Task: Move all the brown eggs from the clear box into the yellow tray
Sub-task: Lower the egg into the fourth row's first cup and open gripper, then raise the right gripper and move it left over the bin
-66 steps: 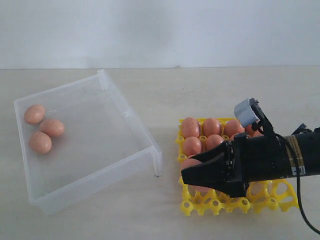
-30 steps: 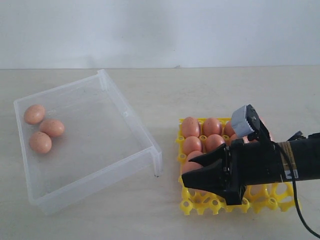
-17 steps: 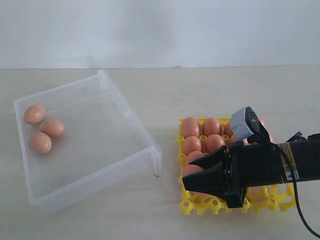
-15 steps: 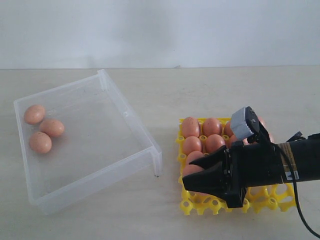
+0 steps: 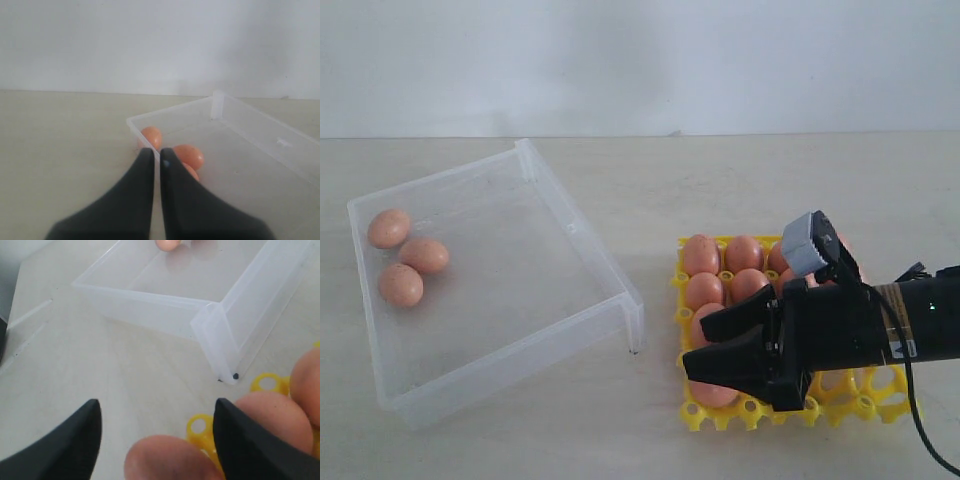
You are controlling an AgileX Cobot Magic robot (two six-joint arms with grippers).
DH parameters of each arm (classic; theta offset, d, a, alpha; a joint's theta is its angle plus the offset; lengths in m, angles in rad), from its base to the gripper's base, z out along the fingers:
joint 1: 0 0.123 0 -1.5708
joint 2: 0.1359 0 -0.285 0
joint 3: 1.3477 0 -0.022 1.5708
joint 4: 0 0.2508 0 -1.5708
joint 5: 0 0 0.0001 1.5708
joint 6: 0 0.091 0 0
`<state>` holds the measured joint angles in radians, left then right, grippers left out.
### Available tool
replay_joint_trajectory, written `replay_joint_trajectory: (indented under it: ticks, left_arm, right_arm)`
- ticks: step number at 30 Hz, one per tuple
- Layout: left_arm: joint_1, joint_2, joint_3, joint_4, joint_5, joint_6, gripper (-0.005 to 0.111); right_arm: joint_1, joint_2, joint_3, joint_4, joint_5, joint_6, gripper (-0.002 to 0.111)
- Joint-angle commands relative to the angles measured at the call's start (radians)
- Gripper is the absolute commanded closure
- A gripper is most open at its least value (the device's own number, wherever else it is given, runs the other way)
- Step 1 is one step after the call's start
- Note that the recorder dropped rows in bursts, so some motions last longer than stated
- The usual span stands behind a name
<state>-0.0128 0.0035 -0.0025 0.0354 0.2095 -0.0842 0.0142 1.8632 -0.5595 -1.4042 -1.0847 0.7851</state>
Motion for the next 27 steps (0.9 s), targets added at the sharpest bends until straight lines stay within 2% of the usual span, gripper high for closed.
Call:
replay_joint_trajectory:
  ticks: [1,7,11,16,18,20,22,25,27]
  left_arm:
    - [0.002,-0.003,0.003,0.001,-0.002,-0.002,0.103]
    - [0.002,-0.003,0.003,0.001,-0.002,-0.002,0.103]
    - [0.002,-0.003,0.003,0.001,-0.002,-0.002,0.103]
    - [0.002,-0.003,0.003,0.001,-0.002,-0.002,0.103]
    - [0.002,-0.003,0.003,0.001,-0.004,-0.002,0.103]
    - [0.002,-0.003,0.003,0.001,-0.004,-0.002,0.103]
    - [0.002,-0.003,0.003,0.001,-0.004,-0.002,0.103]
    - [0.002,-0.003,0.003,0.001,-0.004,-0.002,0.103]
    - [0.002,-0.003,0.003,0.001,-0.004,-0.002,0.103]
  right_arm:
    - [-0.003,0.004,0.0,0.01,-0.013,-0.003,0.049]
    - [-0.003,0.004,0.0,0.01,-0.015,-0.003,0.049]
    - [-0.003,0.004,0.0,0.061,-0.136,-0.003,0.049]
    - [-0.003,-0.042,-0.001,0.099,-0.136,0.018,0.05]
    - [-0.003,-0.079,-0.001,0.099,-0.136,0.018,0.06]
    - [-0.003,-0.121,-0.001,0.092,-0.136,0.022,0.078]
    - [-0.003,-0.179,-0.001,0.072,-0.136,0.044,0.105]
    - [0.017,-0.324,-0.001,0.058,-0.136,0.076,0.109]
    - [0.076,-0.428,-0.001,0.061,-0.131,0.076,0.109]
